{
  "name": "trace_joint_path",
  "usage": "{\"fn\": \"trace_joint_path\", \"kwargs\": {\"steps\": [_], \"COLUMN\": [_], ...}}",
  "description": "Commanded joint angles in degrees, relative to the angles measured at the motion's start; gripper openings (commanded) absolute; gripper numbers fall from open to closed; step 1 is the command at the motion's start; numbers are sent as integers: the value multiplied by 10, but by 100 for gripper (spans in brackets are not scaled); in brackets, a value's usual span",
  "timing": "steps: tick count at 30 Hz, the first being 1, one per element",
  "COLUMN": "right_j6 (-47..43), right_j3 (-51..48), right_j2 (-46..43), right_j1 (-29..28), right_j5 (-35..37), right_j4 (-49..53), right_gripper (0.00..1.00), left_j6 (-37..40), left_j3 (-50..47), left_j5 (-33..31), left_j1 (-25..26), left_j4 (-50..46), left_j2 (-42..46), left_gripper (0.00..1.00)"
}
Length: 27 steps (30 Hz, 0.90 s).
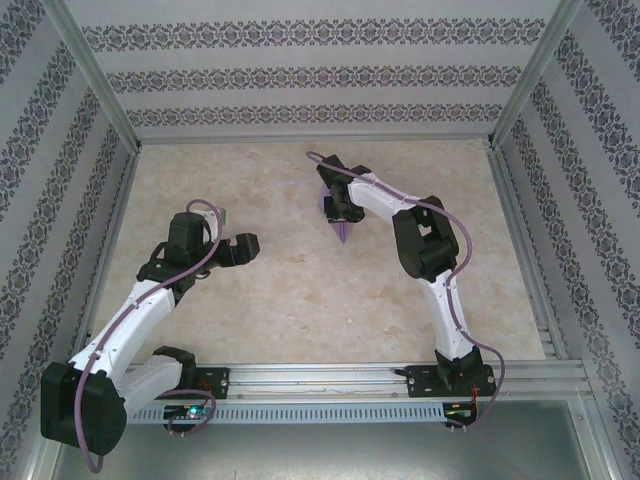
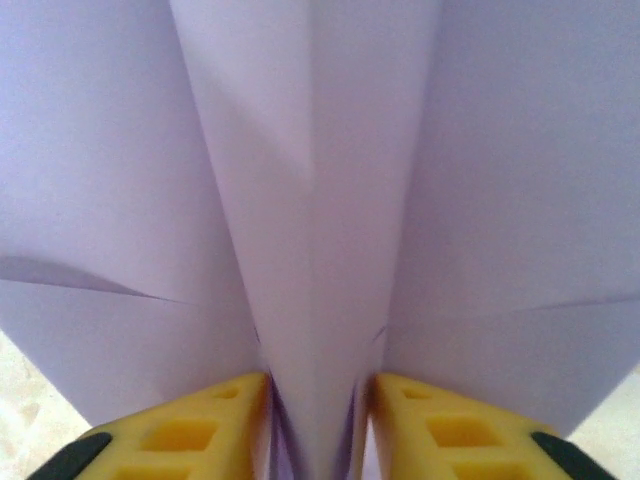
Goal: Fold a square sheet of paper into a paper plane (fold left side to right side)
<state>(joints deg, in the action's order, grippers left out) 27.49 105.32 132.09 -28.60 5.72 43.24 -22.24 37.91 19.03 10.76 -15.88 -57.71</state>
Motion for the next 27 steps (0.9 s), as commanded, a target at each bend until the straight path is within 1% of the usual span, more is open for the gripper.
{"fn": "trace_joint_path", "kwargs": {"steps": [1,10,18,22,27], "right_j6": [-4,5,12,13,7], "right_j3": [-24,-43,-64,-98,-176], "right_j2": [-14,-56,-100,-142,-233], "right_j1": [3,2,-11,-24,-38], "right_j5": [7,1,2,15,27], "right_j4": [9,1,2,-5,-29], "right_gripper": [39,40,41,45,56], "left_j6": [18,15,16,22,35], "left_j3": [19,30,45,48,43], "left_j5": [-5,-1,2,-8,-34], "left_j1": [-7,-9,-14,-20,-32], "left_j4": [-18,-21,-28,-36,-45], "left_j2": [1,-1,-3,5,33], "left_gripper": [98,99,100,100,100]}}
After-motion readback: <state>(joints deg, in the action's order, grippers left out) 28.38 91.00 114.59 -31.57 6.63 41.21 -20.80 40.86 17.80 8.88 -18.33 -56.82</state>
